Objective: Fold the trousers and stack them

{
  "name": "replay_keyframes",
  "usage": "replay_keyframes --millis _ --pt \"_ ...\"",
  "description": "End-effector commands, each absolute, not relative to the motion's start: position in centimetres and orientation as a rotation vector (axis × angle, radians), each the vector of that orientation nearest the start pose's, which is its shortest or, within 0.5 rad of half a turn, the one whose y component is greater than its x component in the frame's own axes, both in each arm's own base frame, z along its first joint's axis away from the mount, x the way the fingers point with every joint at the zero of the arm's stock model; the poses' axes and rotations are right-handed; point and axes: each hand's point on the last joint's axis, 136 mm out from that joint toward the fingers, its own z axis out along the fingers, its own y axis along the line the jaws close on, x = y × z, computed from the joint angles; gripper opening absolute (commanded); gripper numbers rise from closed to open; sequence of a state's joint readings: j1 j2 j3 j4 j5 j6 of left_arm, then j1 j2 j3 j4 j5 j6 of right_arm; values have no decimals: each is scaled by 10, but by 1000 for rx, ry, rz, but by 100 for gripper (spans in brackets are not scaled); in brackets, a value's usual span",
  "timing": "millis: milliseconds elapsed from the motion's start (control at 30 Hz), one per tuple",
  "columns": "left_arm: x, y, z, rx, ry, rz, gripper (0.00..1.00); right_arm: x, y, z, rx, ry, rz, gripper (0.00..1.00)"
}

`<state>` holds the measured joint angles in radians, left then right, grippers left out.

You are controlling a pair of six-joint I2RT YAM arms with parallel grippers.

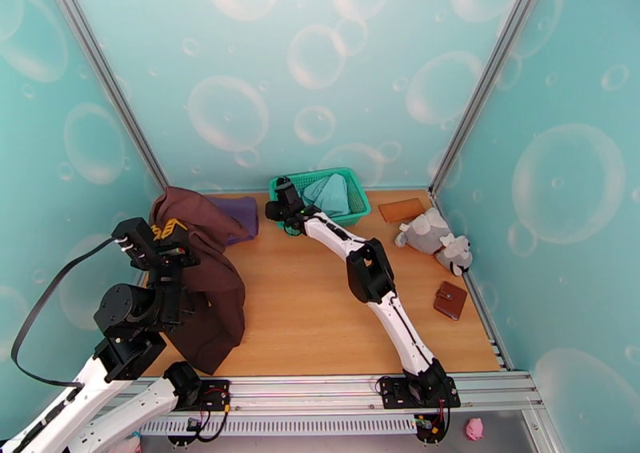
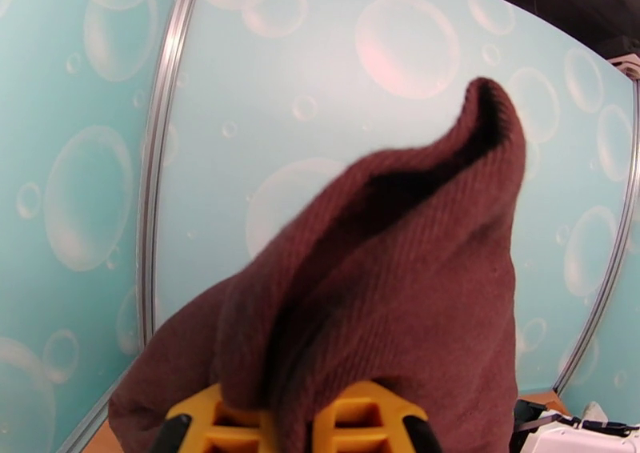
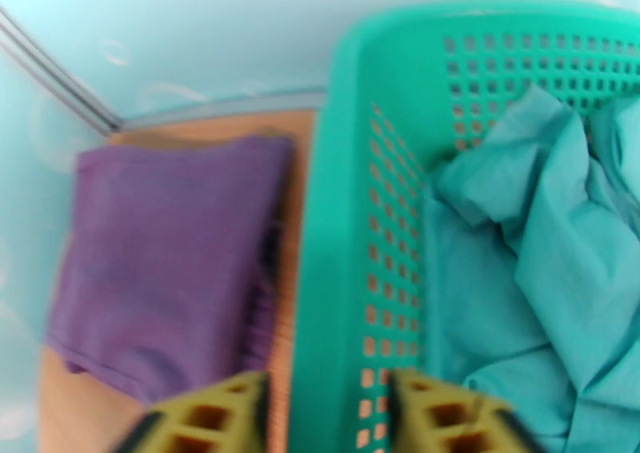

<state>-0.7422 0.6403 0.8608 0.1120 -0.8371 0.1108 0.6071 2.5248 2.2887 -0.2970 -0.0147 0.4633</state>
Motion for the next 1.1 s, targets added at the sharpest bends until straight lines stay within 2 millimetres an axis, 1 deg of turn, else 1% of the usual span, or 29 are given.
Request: replay_keyframes --millis 0,67,100,167,200,233,267,300,333,367,400,433,467,500,567,600,633,700,733,767,800,833,867,900,933,1000,1033,1067 --pt "247 -60 452 -148 1316 -93 0 563 432 216 -280 1970 821 99" --pt "256 -67 445 -125 1345 -87 0 557 429 247 -306 1915 813 99" --pt "259 -69 443 -120 1358 -81 0 554 423 263 -301 1896 800 99" --pt "266 -74 437 -105 1390 -77 0 545 400 295 -260 1869 759 99" --pt "268 -77 435 -98 1399 -84 0 541 387 295 -239 1883 737 99" --pt "269 -81 434 -83 1407 -99 0 533 368 307 -202 1871 717 99" --pt "271 -88 432 -54 1419 -121 0 521 346 315 -163 1864 693 99" --pt "273 -95 430 -24 1433 -140 0 509 325 314 -125 1869 659 99" --pt "276 -105 426 9 1459 -168 0 494 301 318 -83 1865 637 99" --pt "281 -116 422 42 1488 -196 0 476 275 318 -47 1860 627 99" --pt "285 -127 417 73 1518 -222 0 460 255 320 -17 1851 626 99" --pt "291 -141 410 109 1555 -252 0 437 227 317 19 1839 615 99" --pt "295 -154 405 137 1588 -281 0 423 210 317 41 1825 607 99" --pt "299 -170 399 163 1623 -317 0 402 183 314 85 1805 588 99" --pt "298 -210 392 248 1653 -413 1 372 146 308 139 1765 549 99" --pt "293 -234 388 304 1657 -473 2 359 131 305 153 1748 524 99" --pt "288 -258 384 365 1658 -536 2 348 119 302 162 1732 497 99" --pt "278 -295 376 477 1668 -623 3 333 108 294 158 1719 467 99" --pt "271 -308 372 522 1670 -652 4 328 108 289 127 1714 460 99" --pt "267 -317 367 557 1668 -669 7 323 108 287 92 1702 458 99" --pt "262 -322 361 588 1664 -677 15 319 109 282 55 1684 453 99" --pt "261 -321 353 596 1672 -654 29 314 110 274 25 1678 451 99" --pt "264 -315 346 575 1692 -611 44 310 109 275 40 1644 473 99" --pt "272 -301 335 520 1729 -525 61 306 109 274 49 1615 505 99" --pt "281 -282 326 448 1765 -419 74 302 113 272 21 1587 533 99" --pt "288 -247 308 346 1820 -232 85 303 110 264 58 1607 532 99" --pt "288 -231 299 308 1842 -168 91 305 110 263 52 1636 508 99" --pt "285 -220 291 280 1864 -134 93 307 109 261 59 1661 490 99"
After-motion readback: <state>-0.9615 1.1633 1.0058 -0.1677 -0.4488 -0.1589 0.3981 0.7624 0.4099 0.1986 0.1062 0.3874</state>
